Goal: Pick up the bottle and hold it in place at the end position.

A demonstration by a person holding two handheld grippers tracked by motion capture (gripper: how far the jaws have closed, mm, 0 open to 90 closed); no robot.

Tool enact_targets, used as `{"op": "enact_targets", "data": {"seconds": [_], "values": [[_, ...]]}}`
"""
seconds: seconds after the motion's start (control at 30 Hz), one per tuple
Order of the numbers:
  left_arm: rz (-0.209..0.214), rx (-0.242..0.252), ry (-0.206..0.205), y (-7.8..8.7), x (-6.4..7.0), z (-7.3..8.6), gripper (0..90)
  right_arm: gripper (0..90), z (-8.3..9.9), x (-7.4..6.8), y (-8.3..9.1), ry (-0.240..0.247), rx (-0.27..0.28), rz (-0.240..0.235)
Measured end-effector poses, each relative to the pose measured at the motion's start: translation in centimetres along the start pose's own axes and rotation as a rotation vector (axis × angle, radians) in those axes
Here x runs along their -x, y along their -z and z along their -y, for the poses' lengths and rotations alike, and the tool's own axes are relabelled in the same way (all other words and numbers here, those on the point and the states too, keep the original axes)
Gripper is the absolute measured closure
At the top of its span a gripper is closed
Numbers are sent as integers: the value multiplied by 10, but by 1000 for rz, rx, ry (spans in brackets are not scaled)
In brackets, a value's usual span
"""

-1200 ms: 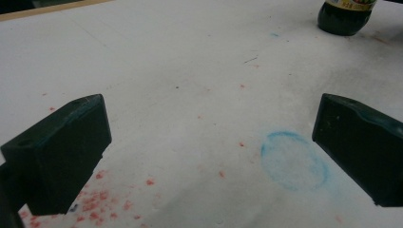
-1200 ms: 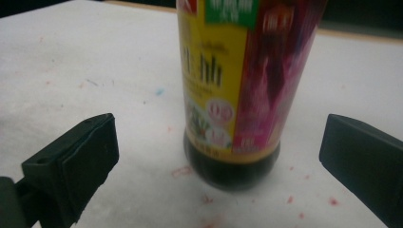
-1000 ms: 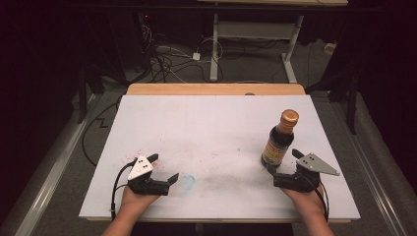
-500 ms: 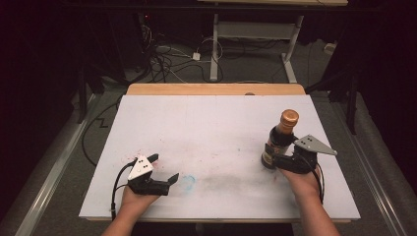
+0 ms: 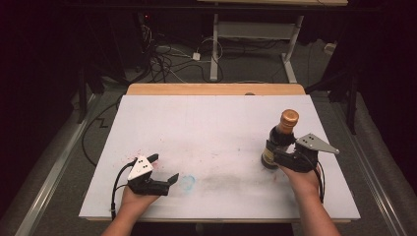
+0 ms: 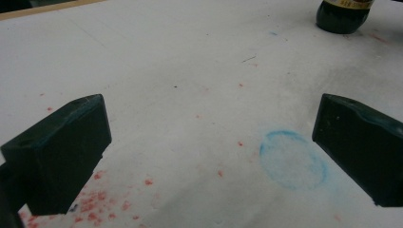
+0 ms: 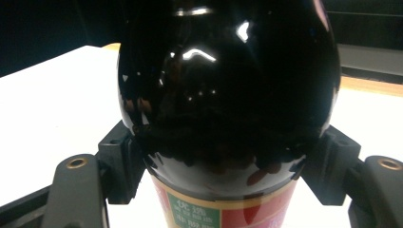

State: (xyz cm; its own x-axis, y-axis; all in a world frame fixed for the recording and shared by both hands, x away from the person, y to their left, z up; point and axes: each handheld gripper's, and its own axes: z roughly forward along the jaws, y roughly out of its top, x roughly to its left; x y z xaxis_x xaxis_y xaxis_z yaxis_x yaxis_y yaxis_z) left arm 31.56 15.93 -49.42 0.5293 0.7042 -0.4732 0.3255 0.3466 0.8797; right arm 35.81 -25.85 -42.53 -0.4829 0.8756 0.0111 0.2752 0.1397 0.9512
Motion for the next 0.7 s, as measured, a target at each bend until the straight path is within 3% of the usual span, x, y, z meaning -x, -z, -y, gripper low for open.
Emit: {"op": "enact_targets", "data": {"seconds": [0.23,0.6,0.7], "values": [[-1,-1,3,0,0,0,0,317,0,-2,1,36,4,19],[3,-2,4,0,0,0,0,328,-3,-5,1,27,-9,20],[4,-3,5,0,0,0,0,329,-7,-9,0,47,-2,20]]}}
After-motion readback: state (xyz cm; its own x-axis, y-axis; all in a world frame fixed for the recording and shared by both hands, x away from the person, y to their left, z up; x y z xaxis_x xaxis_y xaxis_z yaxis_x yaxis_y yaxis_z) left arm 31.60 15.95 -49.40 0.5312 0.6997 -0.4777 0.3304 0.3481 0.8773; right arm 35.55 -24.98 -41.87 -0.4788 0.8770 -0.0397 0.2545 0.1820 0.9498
